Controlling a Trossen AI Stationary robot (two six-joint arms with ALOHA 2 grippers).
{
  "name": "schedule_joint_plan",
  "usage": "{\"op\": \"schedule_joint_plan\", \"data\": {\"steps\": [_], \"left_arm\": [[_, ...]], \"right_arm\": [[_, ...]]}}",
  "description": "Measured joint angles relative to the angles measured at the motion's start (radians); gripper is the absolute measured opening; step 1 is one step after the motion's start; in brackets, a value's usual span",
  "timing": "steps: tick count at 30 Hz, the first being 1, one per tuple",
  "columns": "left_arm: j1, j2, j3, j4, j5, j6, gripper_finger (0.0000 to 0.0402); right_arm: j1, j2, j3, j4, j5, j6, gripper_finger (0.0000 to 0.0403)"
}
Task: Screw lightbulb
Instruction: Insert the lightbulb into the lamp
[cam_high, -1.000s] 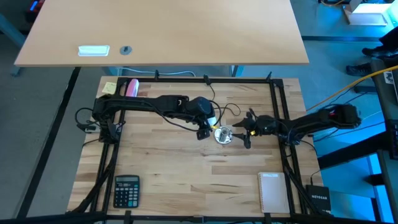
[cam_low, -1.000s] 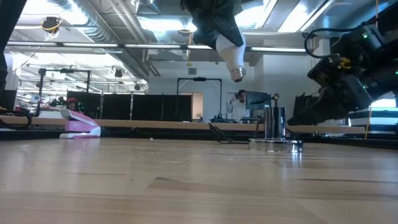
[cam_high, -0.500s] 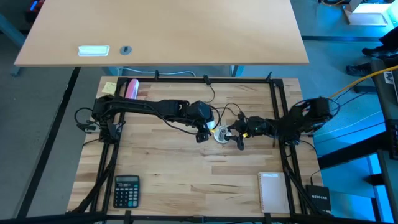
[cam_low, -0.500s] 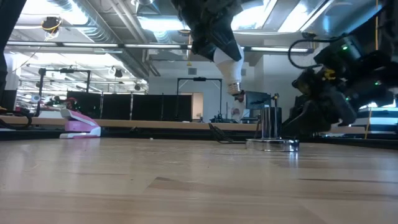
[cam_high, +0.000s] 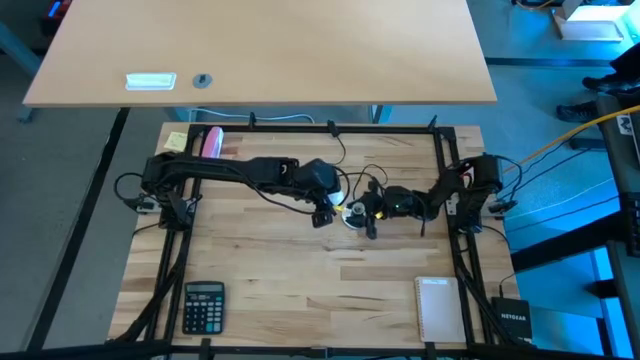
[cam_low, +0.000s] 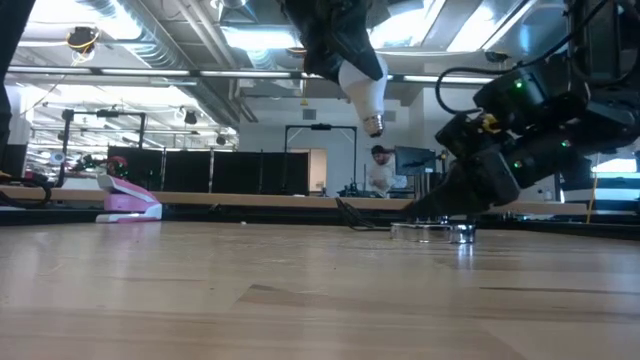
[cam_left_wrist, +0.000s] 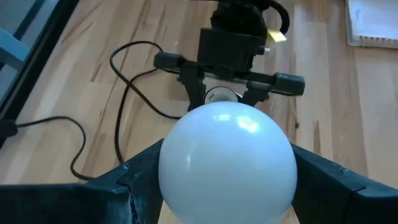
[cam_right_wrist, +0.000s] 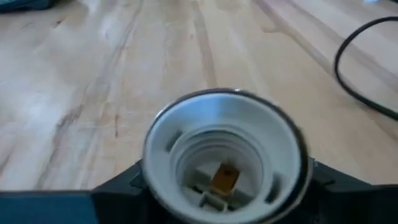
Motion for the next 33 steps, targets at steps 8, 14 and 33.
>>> {"op": "schedule_joint_plan", "data": {"steps": [8, 14, 33], "left_arm": [[0.001, -0.021, 0.000, -0.012, 0.000, -0.004, 0.0260], [0.001, -0.021, 0.000, -0.028, 0.000, 0.004, 0.0260], [0.001, -0.021, 0.000, -0.040, 0.000, -0.012, 0.0260]], "right_arm": [[0.000, -0.069, -0.002, -0.018, -0.009, -0.001, 0.0188], [0.000, -0.208, 0.000, -0.195, 0.012, 0.026, 0.0204], [0.000, -0.313, -0.144, -0.214, 0.052, -0.058, 0.0264]]}}
